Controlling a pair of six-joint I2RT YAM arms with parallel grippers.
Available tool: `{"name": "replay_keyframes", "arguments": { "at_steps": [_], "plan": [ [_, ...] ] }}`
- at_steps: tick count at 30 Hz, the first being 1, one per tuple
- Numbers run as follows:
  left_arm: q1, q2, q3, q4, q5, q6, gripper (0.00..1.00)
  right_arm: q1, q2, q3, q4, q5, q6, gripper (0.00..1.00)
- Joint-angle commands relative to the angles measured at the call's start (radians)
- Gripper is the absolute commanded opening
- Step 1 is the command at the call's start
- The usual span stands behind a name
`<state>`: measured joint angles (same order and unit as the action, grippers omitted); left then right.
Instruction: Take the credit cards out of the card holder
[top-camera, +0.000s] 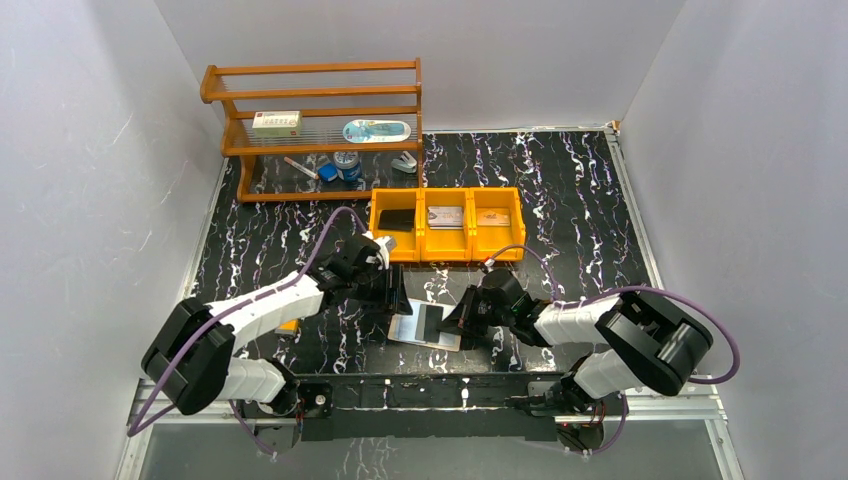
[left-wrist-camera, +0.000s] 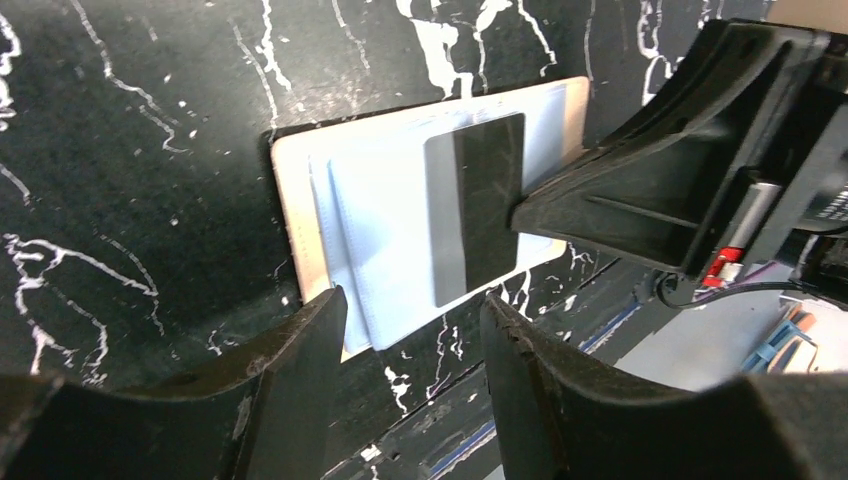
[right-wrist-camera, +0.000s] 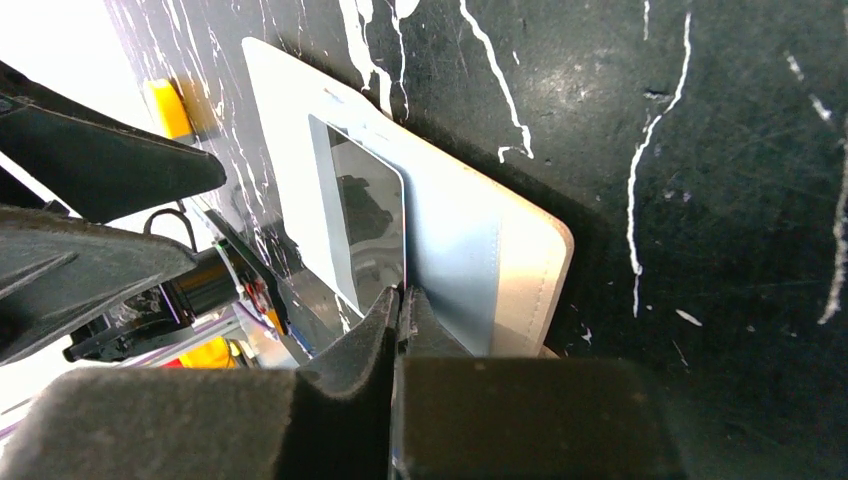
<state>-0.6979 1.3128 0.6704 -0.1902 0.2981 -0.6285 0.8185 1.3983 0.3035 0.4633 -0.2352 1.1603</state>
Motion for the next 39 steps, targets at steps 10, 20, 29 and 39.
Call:
{"name": "replay_keyframes", "arguments": {
  "at_steps": [10, 20, 29, 39],
  "plan": [
    [-0.053, 0.142, 0.055, 0.047, 0.069, 0.012, 0.52, -0.006, -0.010, 0.008, -0.088, 0.067, -0.004, 0.25],
    [-0.060, 0.166, 0.018, 0.046, 0.035, 0.016, 0.50, -0.005, -0.072, 0.011, -0.149, 0.104, -0.002, 0.53],
    [-0.060, 0.176, -0.001, 0.056, 0.044, 0.012, 0.44, -0.005, -0.133, -0.003, -0.125, 0.101, 0.002, 0.61],
    [-0.061, 0.160, 0.015, 0.045, 0.052, 0.016, 0.34, -0.006, -0.084, 0.031, -0.137, 0.127, 0.030, 0.47]
  ]
}}
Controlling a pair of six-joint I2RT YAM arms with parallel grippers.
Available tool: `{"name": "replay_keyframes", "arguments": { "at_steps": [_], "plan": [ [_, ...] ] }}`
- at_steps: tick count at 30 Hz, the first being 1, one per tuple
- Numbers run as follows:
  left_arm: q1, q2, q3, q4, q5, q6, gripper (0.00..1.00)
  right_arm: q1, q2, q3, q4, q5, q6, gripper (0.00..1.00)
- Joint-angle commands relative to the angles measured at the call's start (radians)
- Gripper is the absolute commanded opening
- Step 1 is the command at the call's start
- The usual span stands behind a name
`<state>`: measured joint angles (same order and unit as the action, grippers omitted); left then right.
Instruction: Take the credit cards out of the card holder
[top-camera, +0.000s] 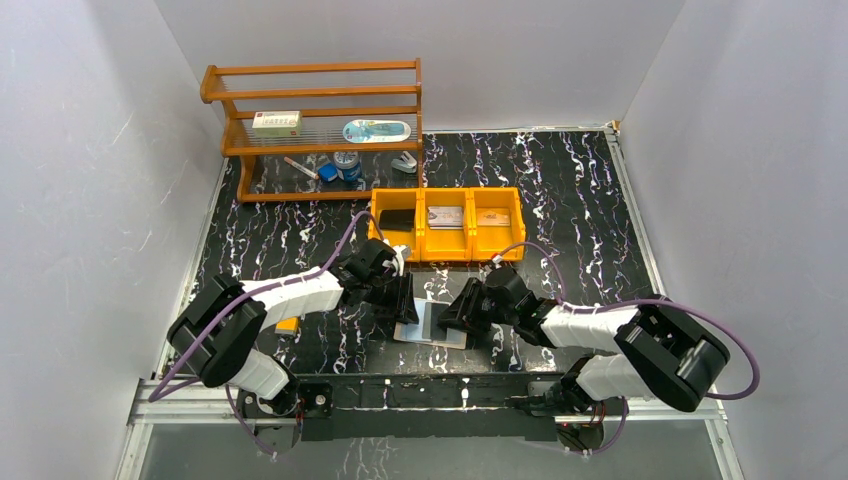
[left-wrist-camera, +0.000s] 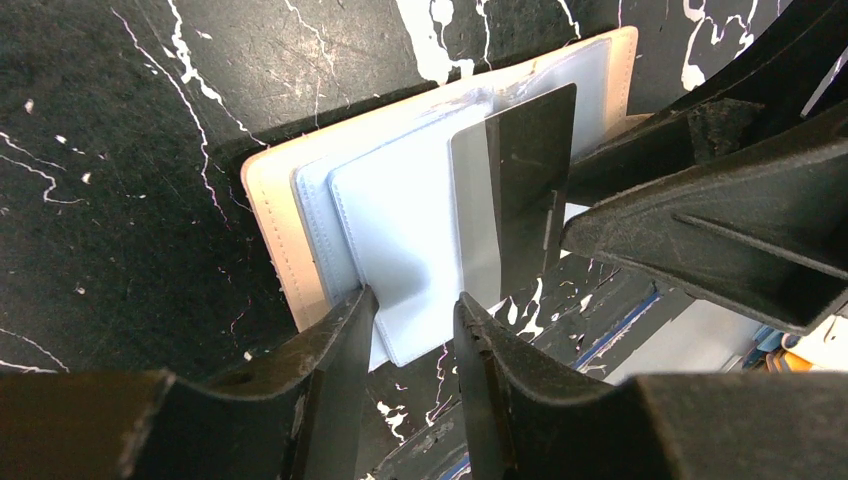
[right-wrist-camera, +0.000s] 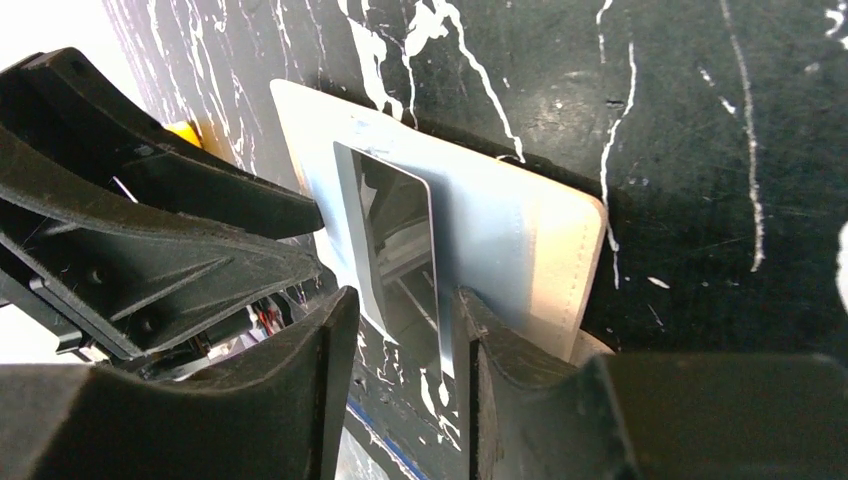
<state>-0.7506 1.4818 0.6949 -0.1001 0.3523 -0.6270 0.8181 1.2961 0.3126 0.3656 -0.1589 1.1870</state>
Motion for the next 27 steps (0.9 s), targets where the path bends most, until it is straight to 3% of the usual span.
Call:
{"name": "replay_keyframes", "arguments": {
  "at_steps": [1, 8, 10, 14, 18, 23, 27],
  "plan": [
    [-0.009, -0.022, -0.005, -0.050, -0.007, 0.015, 0.35, -0.005, 0.016, 0.022, -0.050, 0.063, 0.011, 0.45],
    [-0.008, -0.068, 0.076, -0.084, -0.049, 0.026, 0.44, -0.005, -0.020, 0.022, -0.105, 0.103, -0.007, 0.24],
    [-0.009, -0.059, 0.092, -0.079, -0.031, 0.035, 0.44, -0.005, -0.025, 0.021, -0.089, 0.090, -0.021, 0.17],
    [-0.009, -0.030, 0.084, -0.036, 0.053, 0.030, 0.44, -0.005, -0.034, 0.001, -0.040, 0.066, -0.016, 0.12],
    [-0.033, 0.006, 0.099, -0.028, 0.067, 0.030, 0.42, -0.005, -0.037, -0.030, 0.033, 0.043, 0.009, 0.14],
    [-0.040, 0.061, 0.070, -0.032, 0.033, 0.017, 0.38, -0.005, -0.057, -0.053, 0.050, 0.050, 0.037, 0.32],
    [-0.044, 0.074, 0.037, -0.032, 0.014, 0.015, 0.34, -0.005, -0.082, -0.081, 0.092, 0.051, 0.038, 0.34]
  ]
}}
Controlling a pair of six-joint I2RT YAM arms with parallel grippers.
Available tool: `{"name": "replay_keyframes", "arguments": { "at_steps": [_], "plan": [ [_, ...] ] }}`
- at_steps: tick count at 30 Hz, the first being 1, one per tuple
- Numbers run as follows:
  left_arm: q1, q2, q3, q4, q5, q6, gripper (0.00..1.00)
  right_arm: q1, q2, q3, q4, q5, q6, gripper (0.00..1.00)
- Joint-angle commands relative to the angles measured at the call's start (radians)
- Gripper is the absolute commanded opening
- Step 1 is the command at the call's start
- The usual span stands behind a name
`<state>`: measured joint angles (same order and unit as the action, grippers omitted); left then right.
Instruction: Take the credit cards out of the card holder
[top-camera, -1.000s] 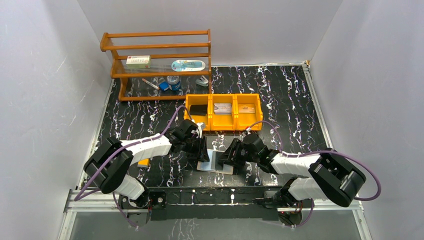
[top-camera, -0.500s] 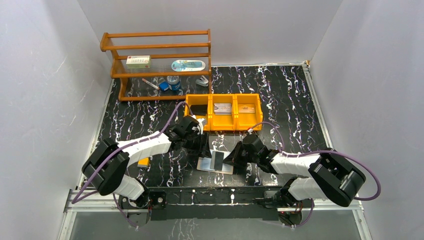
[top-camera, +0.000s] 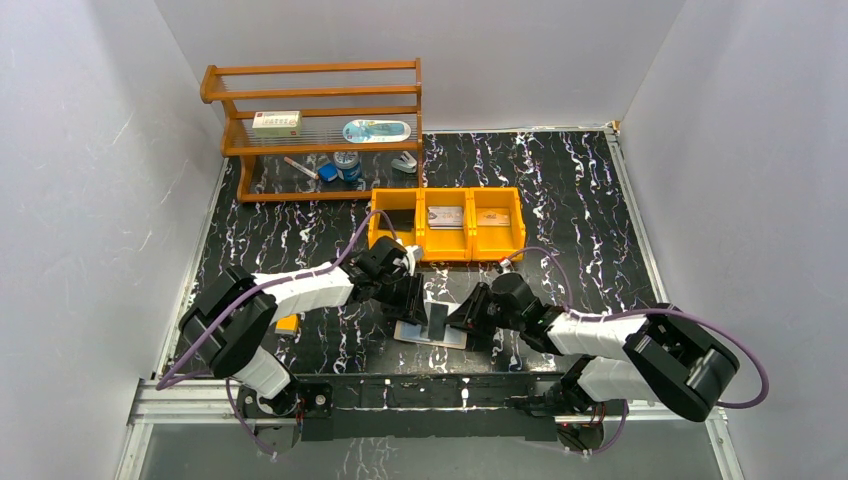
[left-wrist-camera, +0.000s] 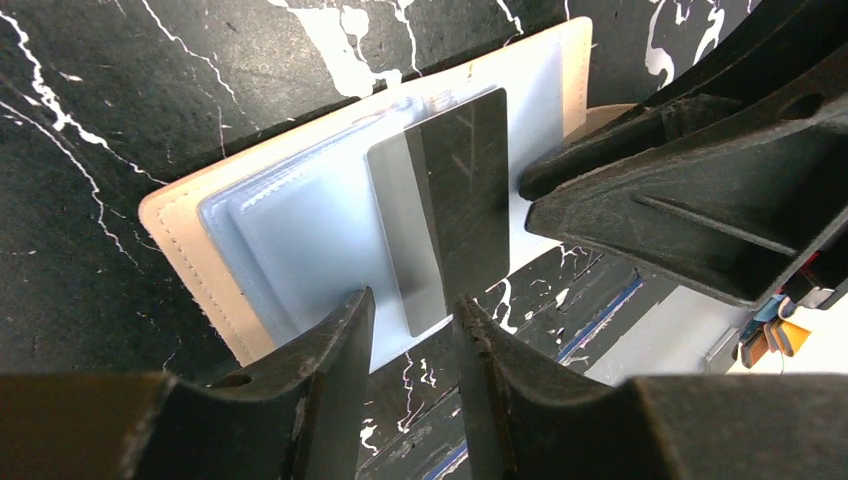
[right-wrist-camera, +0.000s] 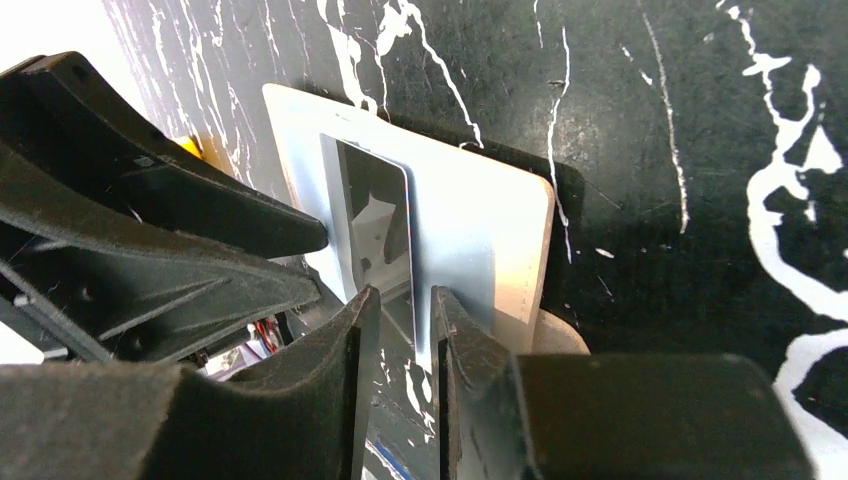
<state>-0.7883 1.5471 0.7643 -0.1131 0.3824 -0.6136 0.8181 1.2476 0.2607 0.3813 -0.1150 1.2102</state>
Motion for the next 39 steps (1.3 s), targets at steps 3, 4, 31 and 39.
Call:
{"name": "replay_keyframes", "arguments": {
  "at_steps": [3, 4, 31, 39],
  "plan": [
    [-0.006, 0.016, -0.055, -0.026, -0.030, -0.003, 0.31, -0.005, -0.025, -0.036, 0.126, -0.018, 0.024, 0.34],
    [-0.006, 0.021, -0.060, -0.026, -0.032, -0.002, 0.30, -0.005, -0.013, -0.030, 0.138, -0.039, 0.021, 0.34],
    [-0.009, -0.116, -0.016, -0.107, -0.110, -0.001, 0.30, -0.005, 0.065, -0.031, 0.107, -0.078, 0.022, 0.00],
    [-0.009, -0.104, 0.011, -0.002, 0.056, -0.001, 0.40, -0.005, 0.137, -0.004, 0.126, -0.140, 0.004, 0.02]
  ]
}}
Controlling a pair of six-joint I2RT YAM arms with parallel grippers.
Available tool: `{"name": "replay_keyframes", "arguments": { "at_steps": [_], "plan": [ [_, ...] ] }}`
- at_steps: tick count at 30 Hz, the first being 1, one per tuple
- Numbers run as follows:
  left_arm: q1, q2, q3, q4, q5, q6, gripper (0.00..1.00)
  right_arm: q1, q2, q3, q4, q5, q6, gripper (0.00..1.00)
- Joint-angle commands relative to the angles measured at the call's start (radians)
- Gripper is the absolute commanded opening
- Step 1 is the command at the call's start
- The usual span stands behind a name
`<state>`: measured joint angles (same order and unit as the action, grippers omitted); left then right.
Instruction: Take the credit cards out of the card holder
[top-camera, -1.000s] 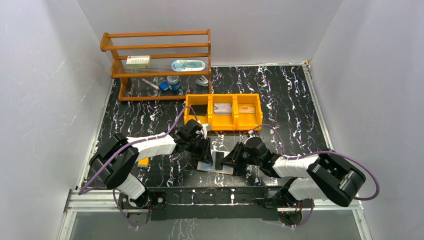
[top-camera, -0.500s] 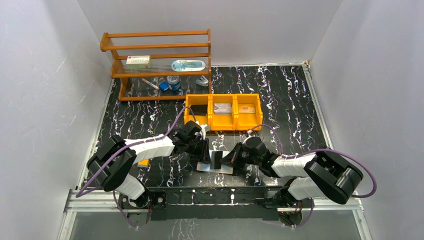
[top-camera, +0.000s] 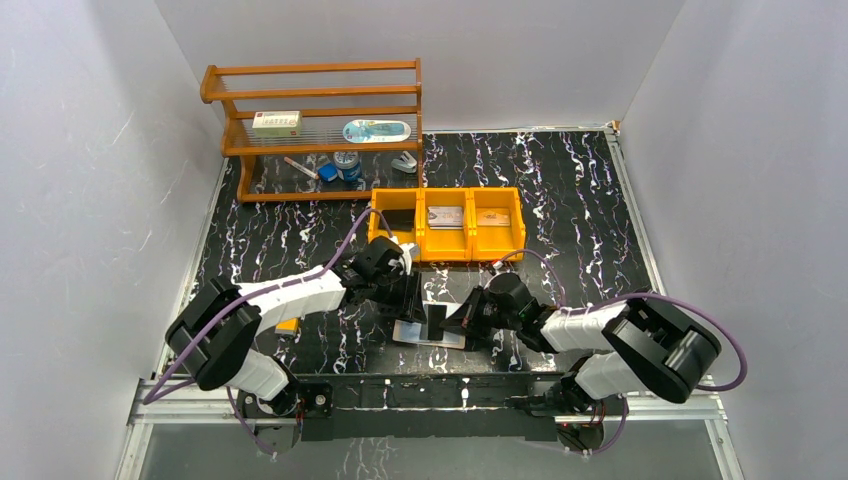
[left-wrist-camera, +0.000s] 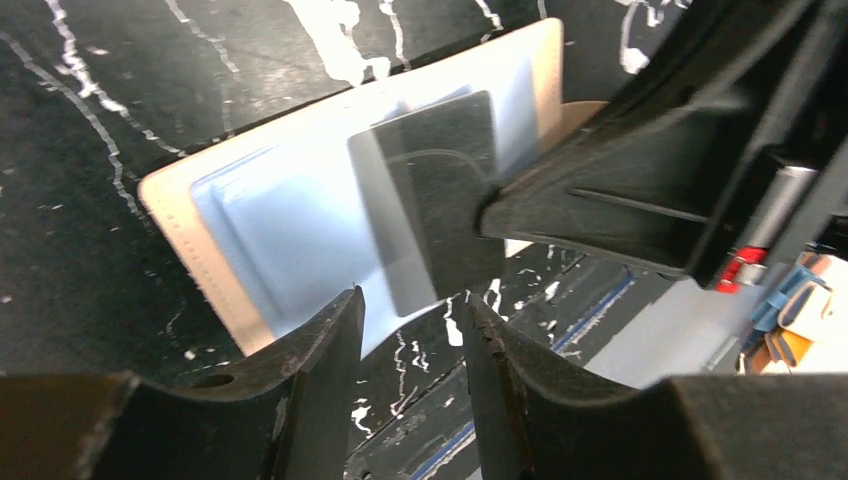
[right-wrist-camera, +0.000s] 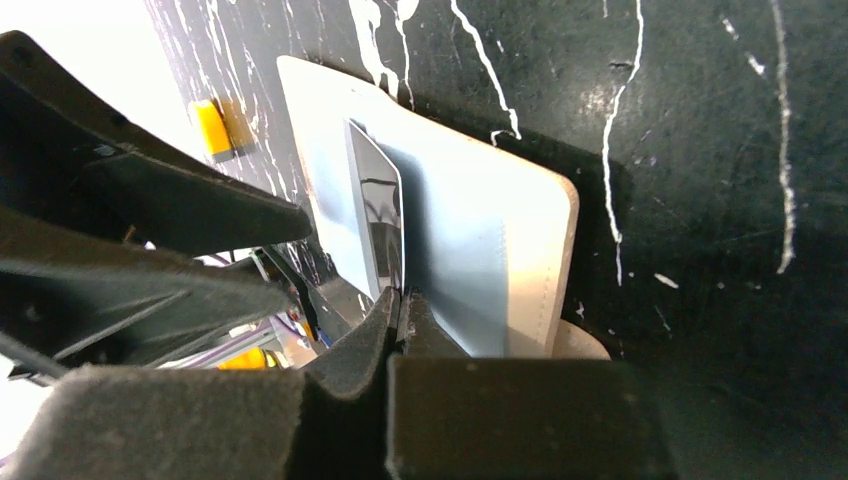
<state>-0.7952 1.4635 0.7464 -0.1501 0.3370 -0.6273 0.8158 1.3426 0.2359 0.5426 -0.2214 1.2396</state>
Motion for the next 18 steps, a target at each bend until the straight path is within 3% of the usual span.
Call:
{"name": "replay_keyframes", "arguments": {
  "at_steps": [1, 12, 18],
  "plan": [
    [-0.003, -0.008, 0.031, 0.037, 0.113, 0.017, 0.41, -0.003, 0.045, 0.017, -0.029, -0.032, -0.019, 0.02],
    [-0.018, 0.100, 0.023, 0.032, 0.082, 0.026, 0.40, -0.003, 0.052, 0.016, -0.039, -0.007, -0.007, 0.05],
    [-0.024, 0.150, 0.014, 0.018, 0.094, 0.062, 0.32, -0.004, 0.053, -0.020, 0.059, -0.014, 0.024, 0.11]
  ]
}}
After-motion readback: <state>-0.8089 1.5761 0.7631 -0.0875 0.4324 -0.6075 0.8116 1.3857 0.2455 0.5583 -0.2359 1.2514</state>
